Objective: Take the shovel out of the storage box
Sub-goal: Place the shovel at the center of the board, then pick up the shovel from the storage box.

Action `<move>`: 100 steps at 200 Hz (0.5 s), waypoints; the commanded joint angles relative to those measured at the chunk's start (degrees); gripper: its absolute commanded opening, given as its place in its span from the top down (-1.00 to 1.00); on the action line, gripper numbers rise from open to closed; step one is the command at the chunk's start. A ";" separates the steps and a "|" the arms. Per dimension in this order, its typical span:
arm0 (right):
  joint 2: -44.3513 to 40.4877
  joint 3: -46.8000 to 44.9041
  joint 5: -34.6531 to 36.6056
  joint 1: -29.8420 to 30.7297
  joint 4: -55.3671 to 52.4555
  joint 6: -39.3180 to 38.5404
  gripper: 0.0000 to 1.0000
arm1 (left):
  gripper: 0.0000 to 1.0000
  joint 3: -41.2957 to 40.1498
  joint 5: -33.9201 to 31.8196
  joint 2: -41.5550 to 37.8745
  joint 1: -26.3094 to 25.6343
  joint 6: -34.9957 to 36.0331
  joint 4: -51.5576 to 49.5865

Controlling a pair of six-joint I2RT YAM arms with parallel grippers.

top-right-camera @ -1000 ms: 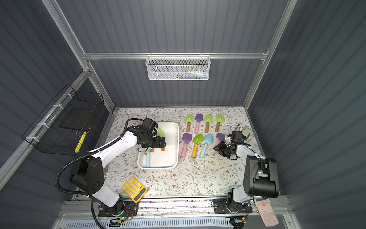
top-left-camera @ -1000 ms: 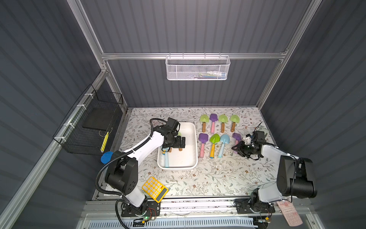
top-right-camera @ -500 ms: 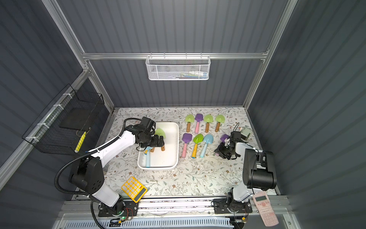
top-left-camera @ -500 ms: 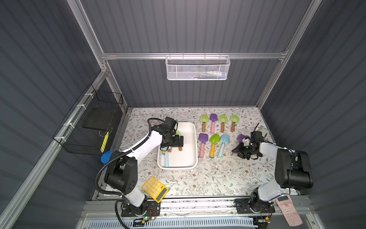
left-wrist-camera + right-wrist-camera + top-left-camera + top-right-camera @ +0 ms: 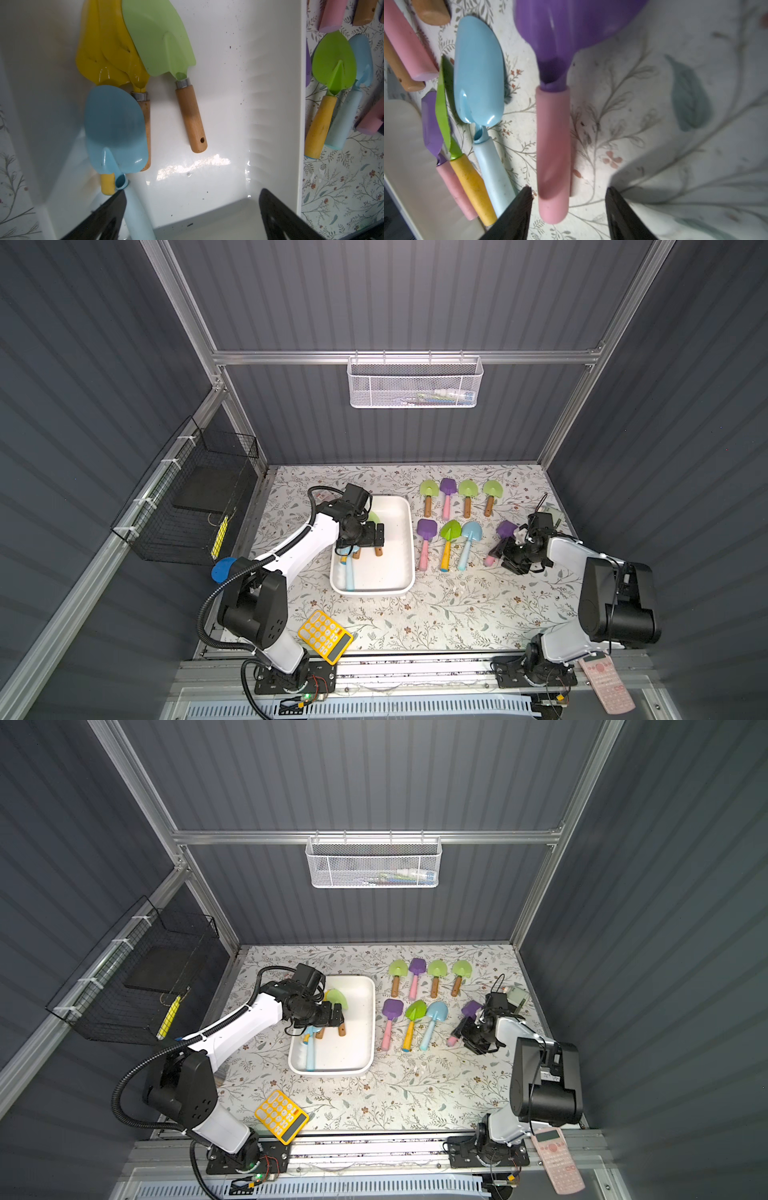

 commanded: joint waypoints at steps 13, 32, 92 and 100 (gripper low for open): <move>-2.56 1.80 4.67 -0.37 -2.73 1.21 -0.23 | -0.99 1.81 0.01 -1.26 0.28 0.43 -1.76; -5.78 2.44 4.47 0.05 -3.73 1.98 -0.25 | -0.99 2.02 -1.24 -1.26 0.28 0.73 -2.78; -25.04 5.25 13.20 13.02 -12.57 3.44 -0.29 | -0.73 2.52 -7.56 -1.34 0.20 1.26 -8.73; -26.02 6.09 13.78 15.74 -13.50 3.88 -0.28 | -0.69 2.42 -8.86 -0.66 0.20 1.22 -9.29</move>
